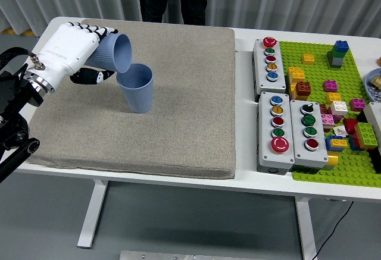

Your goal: Pick cup pour cup place

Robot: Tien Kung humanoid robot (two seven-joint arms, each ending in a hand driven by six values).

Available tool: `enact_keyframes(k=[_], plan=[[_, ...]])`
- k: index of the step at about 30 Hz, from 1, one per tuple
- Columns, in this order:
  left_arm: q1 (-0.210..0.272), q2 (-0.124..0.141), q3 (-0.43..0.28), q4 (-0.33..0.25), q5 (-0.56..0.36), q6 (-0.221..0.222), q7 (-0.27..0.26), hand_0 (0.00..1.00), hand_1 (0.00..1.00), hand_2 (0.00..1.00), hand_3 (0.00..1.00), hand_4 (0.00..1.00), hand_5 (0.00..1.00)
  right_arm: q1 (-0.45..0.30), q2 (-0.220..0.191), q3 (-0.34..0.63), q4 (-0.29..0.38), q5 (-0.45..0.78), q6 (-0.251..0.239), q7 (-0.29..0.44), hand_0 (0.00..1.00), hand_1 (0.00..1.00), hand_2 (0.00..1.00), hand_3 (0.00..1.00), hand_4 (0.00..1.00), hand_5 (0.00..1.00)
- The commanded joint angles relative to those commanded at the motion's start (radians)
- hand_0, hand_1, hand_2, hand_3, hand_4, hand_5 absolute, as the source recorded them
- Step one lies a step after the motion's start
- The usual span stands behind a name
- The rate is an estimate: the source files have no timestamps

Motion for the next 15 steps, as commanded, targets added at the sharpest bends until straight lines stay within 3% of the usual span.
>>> enact_keyframes(k=[15], plan=[[-0.012, 0.009, 0.028, 0.014, 0.000, -0.004, 0.011, 0.590, 0.629, 0.748, 0.750, 0.488, 0.002, -0.001, -0.001, -0.003, 0.000, 0.002, 0.001, 0.000, 0.684, 0.679, 0.690, 0.650, 0.448, 0.179]])
